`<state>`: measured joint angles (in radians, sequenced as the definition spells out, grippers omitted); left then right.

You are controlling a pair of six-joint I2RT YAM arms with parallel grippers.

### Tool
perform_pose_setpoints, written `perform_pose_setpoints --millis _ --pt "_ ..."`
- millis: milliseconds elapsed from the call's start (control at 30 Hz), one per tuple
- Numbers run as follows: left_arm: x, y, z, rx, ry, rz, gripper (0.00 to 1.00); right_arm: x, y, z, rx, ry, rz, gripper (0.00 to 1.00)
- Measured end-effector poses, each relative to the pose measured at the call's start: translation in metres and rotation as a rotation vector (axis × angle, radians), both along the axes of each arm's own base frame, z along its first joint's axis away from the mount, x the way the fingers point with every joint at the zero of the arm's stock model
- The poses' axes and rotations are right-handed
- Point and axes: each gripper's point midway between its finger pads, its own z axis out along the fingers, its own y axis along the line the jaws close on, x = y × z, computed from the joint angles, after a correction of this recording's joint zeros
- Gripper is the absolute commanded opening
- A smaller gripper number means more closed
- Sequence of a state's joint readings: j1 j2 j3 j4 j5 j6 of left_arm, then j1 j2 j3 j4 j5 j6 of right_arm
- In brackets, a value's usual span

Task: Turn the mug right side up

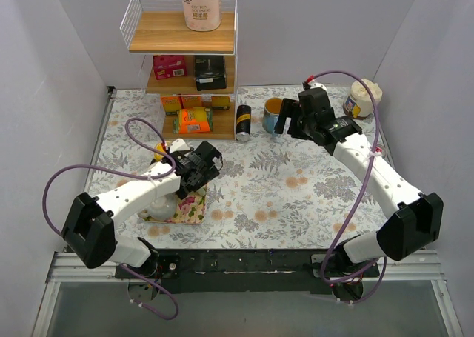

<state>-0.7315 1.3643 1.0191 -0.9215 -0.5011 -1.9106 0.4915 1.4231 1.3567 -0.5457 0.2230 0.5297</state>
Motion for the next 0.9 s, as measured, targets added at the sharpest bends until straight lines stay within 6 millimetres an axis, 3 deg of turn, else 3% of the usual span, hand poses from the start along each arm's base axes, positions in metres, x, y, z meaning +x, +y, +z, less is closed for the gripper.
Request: perform_pose_setpoints --millis 300,633,733,900 --pt "0.007 0.007 -0.020 0.015 -0.025 0.060 0.59 -0.018 -0.014 -0.015 -0.003 0.067 -0.017 0.92" --pt "0.011 0.007 -0.045 0.057 0.014 0.072 0.34 -0.019 -0.026 -0.009 0.015 0.059 -0.037 0.91" --pt "0.009 0.009 -0.047 0.065 0.024 0.072 0.33 -0.019 -0.029 -0.010 0.016 0.066 -0.042 0.91" --pt "0.009 0.008 -0.047 0.059 0.024 0.080 0.03 -0.020 -0.033 -0.015 0.016 0.078 -0.049 0.91"
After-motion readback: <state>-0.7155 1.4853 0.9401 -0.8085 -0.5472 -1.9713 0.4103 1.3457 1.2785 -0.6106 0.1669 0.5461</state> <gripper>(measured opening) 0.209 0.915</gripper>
